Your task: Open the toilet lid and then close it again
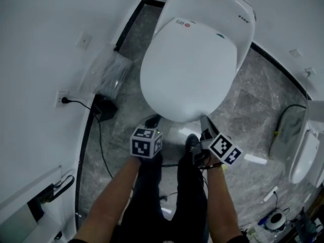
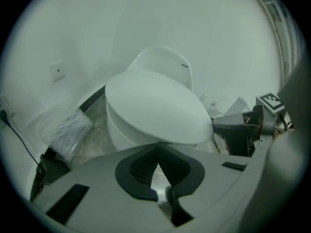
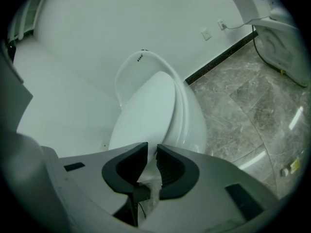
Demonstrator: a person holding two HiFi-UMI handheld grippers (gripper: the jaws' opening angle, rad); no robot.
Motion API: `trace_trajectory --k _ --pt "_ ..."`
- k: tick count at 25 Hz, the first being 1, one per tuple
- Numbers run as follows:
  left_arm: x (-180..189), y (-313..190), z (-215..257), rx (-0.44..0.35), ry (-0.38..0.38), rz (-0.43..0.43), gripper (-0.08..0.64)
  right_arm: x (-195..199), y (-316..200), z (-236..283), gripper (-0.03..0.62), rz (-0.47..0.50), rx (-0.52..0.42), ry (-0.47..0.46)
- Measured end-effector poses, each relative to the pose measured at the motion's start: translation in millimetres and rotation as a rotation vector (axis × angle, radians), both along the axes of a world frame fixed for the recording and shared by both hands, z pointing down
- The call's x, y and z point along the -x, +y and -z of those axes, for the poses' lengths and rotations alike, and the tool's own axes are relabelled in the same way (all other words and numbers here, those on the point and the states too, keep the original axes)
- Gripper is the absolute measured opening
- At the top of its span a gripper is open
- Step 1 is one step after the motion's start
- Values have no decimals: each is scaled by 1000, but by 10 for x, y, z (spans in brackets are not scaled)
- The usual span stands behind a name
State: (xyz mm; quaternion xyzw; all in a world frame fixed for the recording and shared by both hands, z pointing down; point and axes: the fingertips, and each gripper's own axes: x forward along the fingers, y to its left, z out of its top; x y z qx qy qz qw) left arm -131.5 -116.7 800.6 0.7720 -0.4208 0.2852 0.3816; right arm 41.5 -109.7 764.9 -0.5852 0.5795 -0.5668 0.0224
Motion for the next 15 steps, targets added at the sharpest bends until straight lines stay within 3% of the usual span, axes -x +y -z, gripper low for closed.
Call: trace_trajectory --k 12,15 --pt "-134 -111 491 -129 -44 -89 6 -39 -46 344 66 60 -49 24" --pt "-162 -119 643 -150 -47 -108 8 -46 -39 468 36 85 -57 56"
